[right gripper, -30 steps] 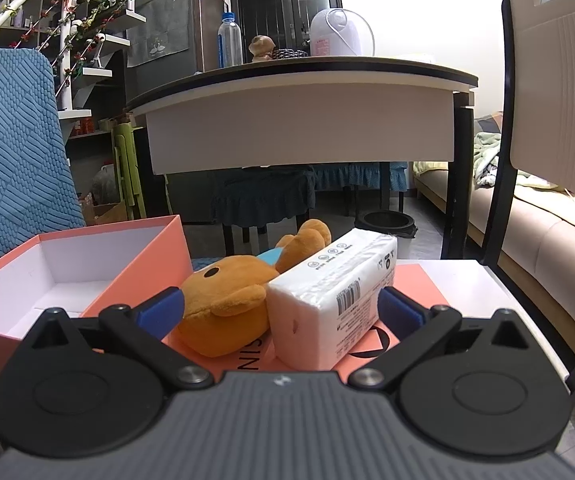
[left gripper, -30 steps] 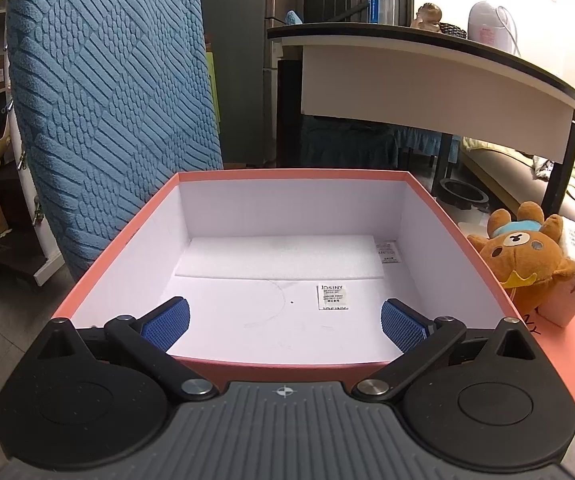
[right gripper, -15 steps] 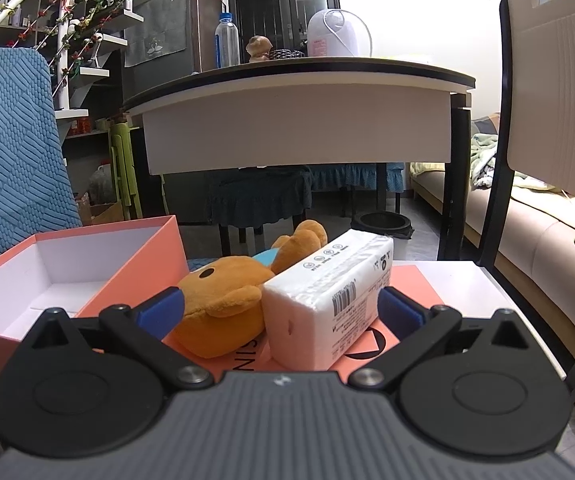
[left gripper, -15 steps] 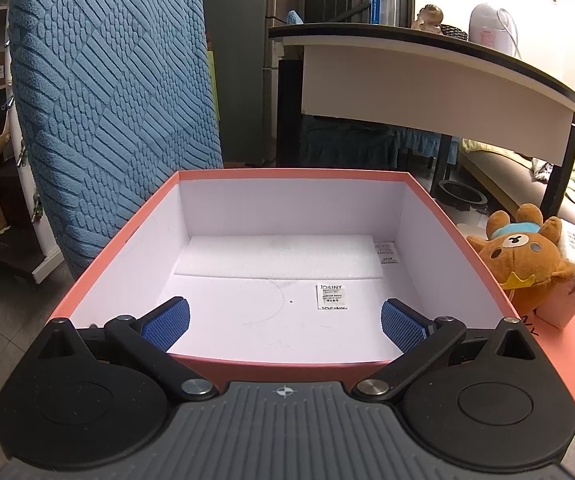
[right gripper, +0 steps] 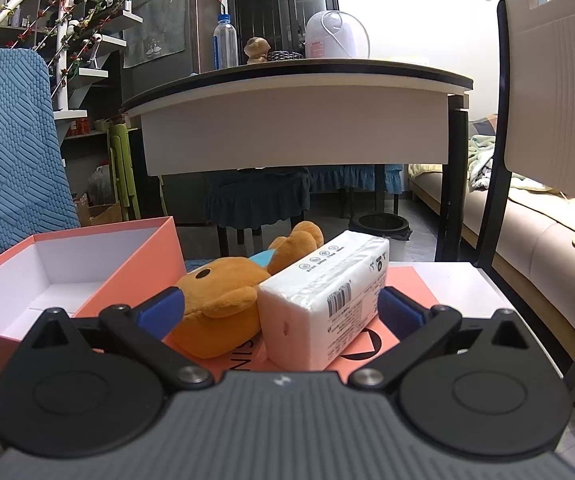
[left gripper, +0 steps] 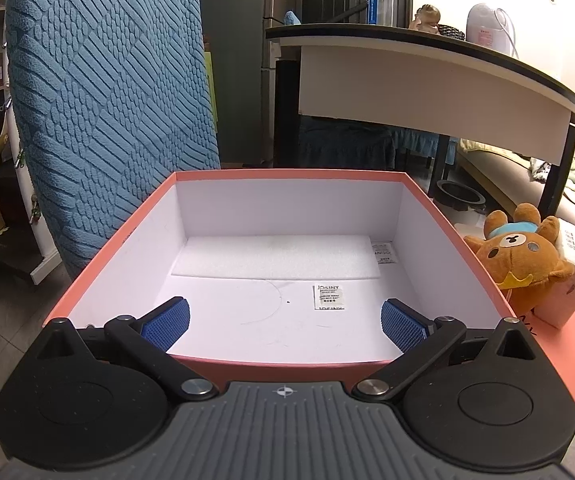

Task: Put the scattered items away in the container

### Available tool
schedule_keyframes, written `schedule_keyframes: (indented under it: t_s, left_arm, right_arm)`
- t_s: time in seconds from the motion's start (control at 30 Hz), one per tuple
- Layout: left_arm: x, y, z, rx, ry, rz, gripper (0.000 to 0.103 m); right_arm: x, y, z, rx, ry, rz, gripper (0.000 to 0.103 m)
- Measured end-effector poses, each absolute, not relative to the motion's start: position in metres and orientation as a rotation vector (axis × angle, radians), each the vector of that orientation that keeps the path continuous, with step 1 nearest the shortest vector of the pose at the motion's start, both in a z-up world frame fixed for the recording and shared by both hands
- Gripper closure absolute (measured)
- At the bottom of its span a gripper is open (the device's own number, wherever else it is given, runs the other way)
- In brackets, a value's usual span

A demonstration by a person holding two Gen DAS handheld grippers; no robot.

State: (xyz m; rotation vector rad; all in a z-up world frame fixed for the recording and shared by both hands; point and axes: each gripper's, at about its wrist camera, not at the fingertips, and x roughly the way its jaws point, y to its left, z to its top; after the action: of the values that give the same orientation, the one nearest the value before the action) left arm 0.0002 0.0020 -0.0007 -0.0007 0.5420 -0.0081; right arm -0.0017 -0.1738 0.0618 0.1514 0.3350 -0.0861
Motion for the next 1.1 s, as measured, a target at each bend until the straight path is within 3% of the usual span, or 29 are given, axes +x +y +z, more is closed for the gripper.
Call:
schedule_keyframes:
  t_s: [1.1]
  left_arm:
    - [0.002, -0.002, -0.003, -0.010, 0.554, -0.025, 0.000]
  right_arm:
    - [-0.004, -0.188, 0.061, 0.162, 0.323, -0.115, 0.000]
